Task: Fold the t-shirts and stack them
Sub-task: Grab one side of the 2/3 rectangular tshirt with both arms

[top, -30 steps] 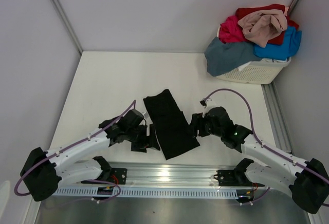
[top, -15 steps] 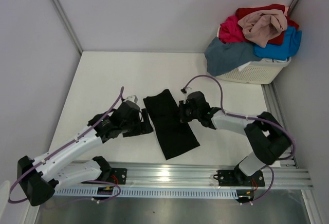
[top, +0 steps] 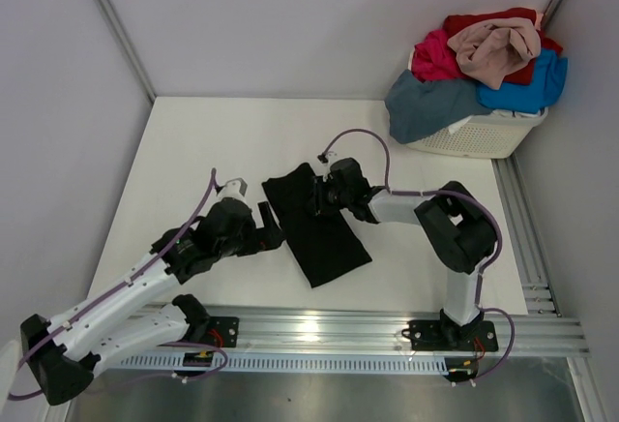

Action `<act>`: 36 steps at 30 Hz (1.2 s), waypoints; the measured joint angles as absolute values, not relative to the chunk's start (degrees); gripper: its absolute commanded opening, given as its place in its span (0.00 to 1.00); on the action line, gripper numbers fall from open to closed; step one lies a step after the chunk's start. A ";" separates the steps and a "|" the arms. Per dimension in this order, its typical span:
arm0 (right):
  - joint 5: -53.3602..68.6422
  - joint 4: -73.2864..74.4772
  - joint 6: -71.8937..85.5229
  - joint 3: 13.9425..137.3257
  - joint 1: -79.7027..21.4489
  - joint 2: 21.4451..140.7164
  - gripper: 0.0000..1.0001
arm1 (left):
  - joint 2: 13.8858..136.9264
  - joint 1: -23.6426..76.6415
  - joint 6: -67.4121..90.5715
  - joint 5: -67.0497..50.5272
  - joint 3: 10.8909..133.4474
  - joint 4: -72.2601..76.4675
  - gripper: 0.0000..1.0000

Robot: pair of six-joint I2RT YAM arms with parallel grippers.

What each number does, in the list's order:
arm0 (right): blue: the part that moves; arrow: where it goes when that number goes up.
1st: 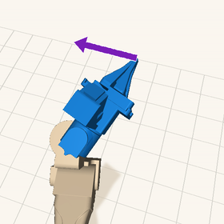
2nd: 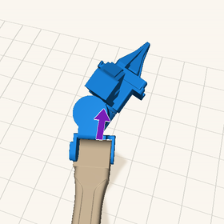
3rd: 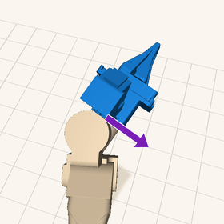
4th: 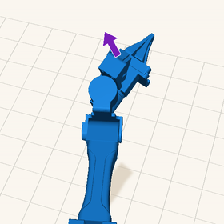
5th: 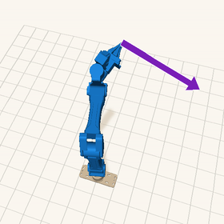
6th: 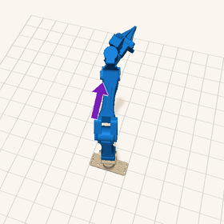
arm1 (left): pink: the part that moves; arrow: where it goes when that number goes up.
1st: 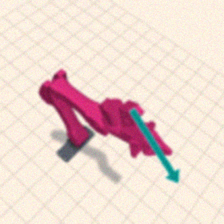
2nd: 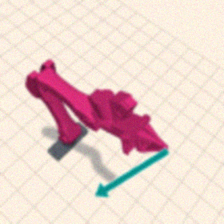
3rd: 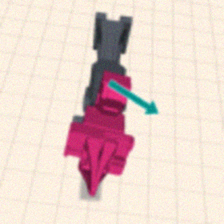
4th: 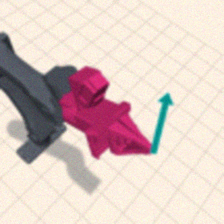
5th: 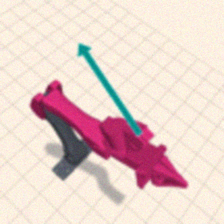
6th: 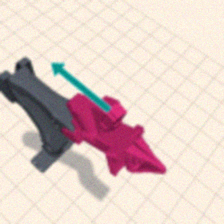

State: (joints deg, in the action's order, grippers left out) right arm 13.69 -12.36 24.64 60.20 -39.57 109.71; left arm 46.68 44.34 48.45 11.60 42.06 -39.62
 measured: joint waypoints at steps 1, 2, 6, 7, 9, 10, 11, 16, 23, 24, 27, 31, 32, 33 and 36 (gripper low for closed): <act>13.47 -12.23 24.36 60.01 -39.66 109.19 0.44 | 47.46 44.34 48.29 11.55 42.06 -39.66 0.99; 13.15 -11.70 23.94 59.81 -39.79 108.38 0.46 | 47.83 44.34 47.94 11.42 42.04 -39.68 0.99; 11.64 -8.71 21.96 59.09 -40.49 102.52 0.57 | 47.44 44.34 46.94 11.20 41.89 -38.63 0.99; 11.31 -8.05 21.45 58.83 -40.66 100.29 0.62 | 47.20 44.34 46.72 11.20 41.82 -38.17 0.99; 10.87 -6.87 20.56 58.06 -40.80 95.20 0.67 | 46.92 44.34 46.04 10.74 41.65 -37.32 0.99; 10.79 -6.42 20.18 57.60 -40.86 92.38 0.70 | 46.92 44.34 45.56 10.20 41.56 -36.77 0.99; 10.81 -5.98 19.86 57.10 -40.91 90.11 0.71 | 46.94 44.34 45.15 9.58 41.36 -36.05 1.00; 10.81 -4.86 19.25 52.05 -41.15 79.68 0.72 | 47.37 44.31 43.51 3.55 37.76 -30.24 0.99; 10.00 -3.40 21.80 36.62 -41.25 76.99 0.72 | 51.81 44.25 44.53 -3.99 28.84 -23.16 0.99; 9.67 -2.81 22.37 34.89 -41.41 76.97 0.72 | 52.25 44.25 44.73 -4.73 27.81 -22.24 0.99; 9.15 -1.61 23.38 32.12 -41.91 76.05 0.72 | 53.54 44.47 45.67 -6.98 24.91 -17.67 0.99; 7.68 -0.84 24.29 29.65 -42.24 71.99 0.72 | 56.88 45.50 47.16 -10.37 21.63 -9.82 0.99; 7.07 -0.43 24.47 29.43 -42.28 70.85 0.72 | 58.33 45.89 47.55 -11.27 21.23 -7.94 0.99; 6.50 -0.12 24.69 29.28 -42.30 69.82 0.72 | 59.51 46.19 47.68 -11.90 21.08 -6.48 0.99; 5.26 1.63 25.23 29.19 -42.39 67.33 0.72 | 64.31 47.29 48.29 -14.46 21.02 -0.27 0.99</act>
State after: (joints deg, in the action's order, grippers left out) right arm 5.26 1.63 25.23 29.19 -42.39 67.33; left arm 64.31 47.29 48.29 -14.46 21.02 -0.27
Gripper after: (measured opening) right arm 0.721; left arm 0.993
